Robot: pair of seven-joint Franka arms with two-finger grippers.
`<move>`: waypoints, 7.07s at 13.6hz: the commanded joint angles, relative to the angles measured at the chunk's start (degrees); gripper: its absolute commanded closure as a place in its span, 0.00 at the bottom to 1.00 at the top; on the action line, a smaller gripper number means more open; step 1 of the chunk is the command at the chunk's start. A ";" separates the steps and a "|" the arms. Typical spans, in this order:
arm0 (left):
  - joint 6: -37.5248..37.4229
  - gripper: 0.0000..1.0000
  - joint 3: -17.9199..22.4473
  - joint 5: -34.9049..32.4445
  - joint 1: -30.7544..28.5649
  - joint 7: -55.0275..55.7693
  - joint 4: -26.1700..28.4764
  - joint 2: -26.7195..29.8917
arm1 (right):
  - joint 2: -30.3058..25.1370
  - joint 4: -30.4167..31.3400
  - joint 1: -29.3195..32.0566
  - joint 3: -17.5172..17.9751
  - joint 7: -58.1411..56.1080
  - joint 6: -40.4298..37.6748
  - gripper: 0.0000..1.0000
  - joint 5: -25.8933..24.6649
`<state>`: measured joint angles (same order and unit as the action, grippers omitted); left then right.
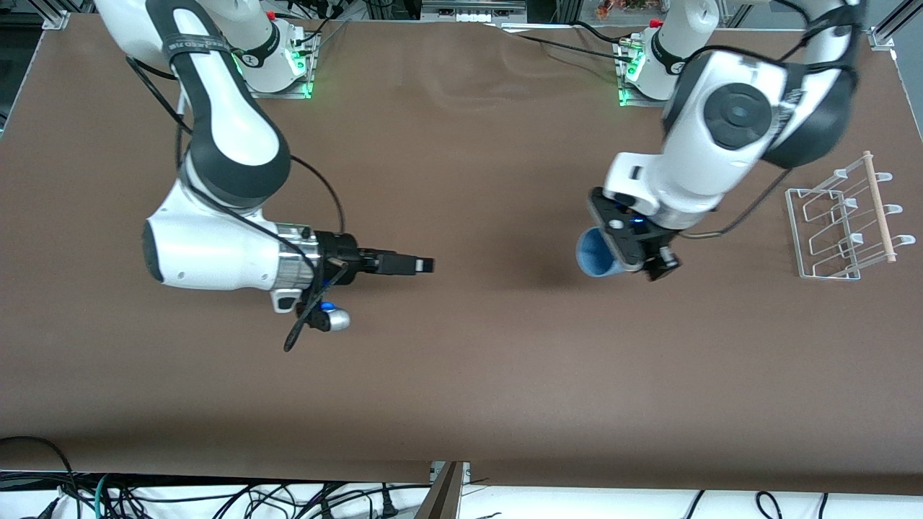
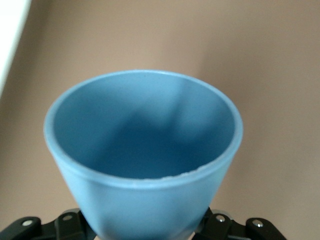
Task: Transfer cup to left arm and place on rack
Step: 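Open the right gripper and pull it back from the cup, then carry the cup to the rack while the right gripper retracts, then lower the cup onto a rack peg with the left gripper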
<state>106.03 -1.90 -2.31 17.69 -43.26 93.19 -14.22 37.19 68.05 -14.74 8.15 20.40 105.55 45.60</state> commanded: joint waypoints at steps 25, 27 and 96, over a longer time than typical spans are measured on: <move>-26.84 1.00 -5.05 -55.77 -25.25 2.74 37.94 9.48 | -31.74 15.71 16.49 -5.17 -16.47 -20.38 0.00 -48.86; -26.23 1.00 -4.96 -58.94 -25.77 2.83 38.30 7.64 | -31.39 15.80 16.58 -5.17 -16.53 -20.30 0.00 -48.42; -40.20 0.00 -14.88 -18.43 -26.66 6.06 -14.86 -0.45 | -29.37 14.30 16.49 -5.69 -16.62 -20.91 0.00 -48.41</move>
<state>67.67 -15.71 -22.87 -9.96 -38.38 83.52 -12.36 8.21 82.12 1.13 1.94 3.08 84.63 -2.90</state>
